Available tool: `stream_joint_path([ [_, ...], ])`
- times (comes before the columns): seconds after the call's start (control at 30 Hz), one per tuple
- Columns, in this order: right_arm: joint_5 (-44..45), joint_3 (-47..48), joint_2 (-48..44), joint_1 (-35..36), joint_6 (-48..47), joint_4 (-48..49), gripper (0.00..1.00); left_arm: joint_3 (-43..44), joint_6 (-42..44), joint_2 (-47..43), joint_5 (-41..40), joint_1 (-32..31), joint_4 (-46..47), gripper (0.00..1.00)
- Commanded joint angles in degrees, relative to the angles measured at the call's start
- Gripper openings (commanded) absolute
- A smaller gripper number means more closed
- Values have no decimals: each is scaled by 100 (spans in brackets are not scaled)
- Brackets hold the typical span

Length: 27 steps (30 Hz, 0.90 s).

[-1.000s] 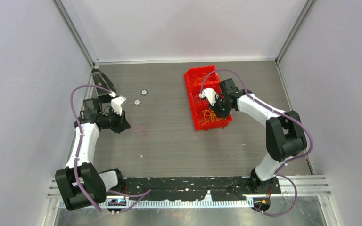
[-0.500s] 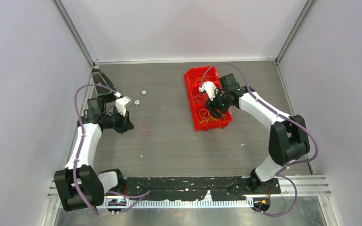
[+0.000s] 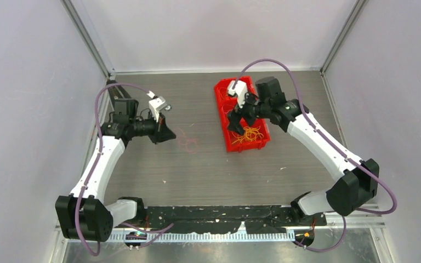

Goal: Untangle the cables

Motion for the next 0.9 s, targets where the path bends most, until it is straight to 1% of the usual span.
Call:
stream_joint_path([
  [0.0, -795, 223, -124, 690, 611, 762, 95, 498, -761, 105, 606, -227, 471, 0],
  [0.13, -971, 151, 65, 1247, 1105, 1444, 95, 475, -1239, 122, 654, -406, 1115, 0],
  [0.23, -950, 313, 334, 1596, 1344, 1686, 95, 499, -1509, 167, 743, -566, 1379, 0],
  [0.3, -903, 416, 521, 1684, 1541, 1904, 95, 435, -1703, 130, 762, -640, 1618, 0],
  [0.43, -900, 469, 875, 1725, 1733, 2308, 95, 297, -2394, 125, 834, -690, 2163, 0],
  [0.6, -527, 276, 1134, 1725, 1493, 2408, 99, 315, -2540, 77, 899, -702, 2268, 0],
  [0.67, -499, 197, 1116, 1716, 1445, 2393, 88, 273, -2582, 32, 917, -703, 2273, 0],
  [0.7, -518, 179, 1095, 1711, 1460, 2376, 77, 239, -2635, 19, 931, -702, 2304, 0],
  [0.73, -538, 135, 1035, 1696, 1485, 2371, 69, 192, -2679, 0, 934, -703, 2335, 0],
  [0.8, -558, 74, 924, 1663, 1501, 2347, 44, 84, -2670, -35, 893, -686, 2317, 0],
  [0.83, -537, 61, 885, 1645, 1510, 2322, 38, 31, -2644, -47, 880, -654, 2307, 0],
  [0.87, -525, 51, 811, 1589, 1546, 2305, 27, -22, -2596, -49, 849, -619, 2283, 0],
])
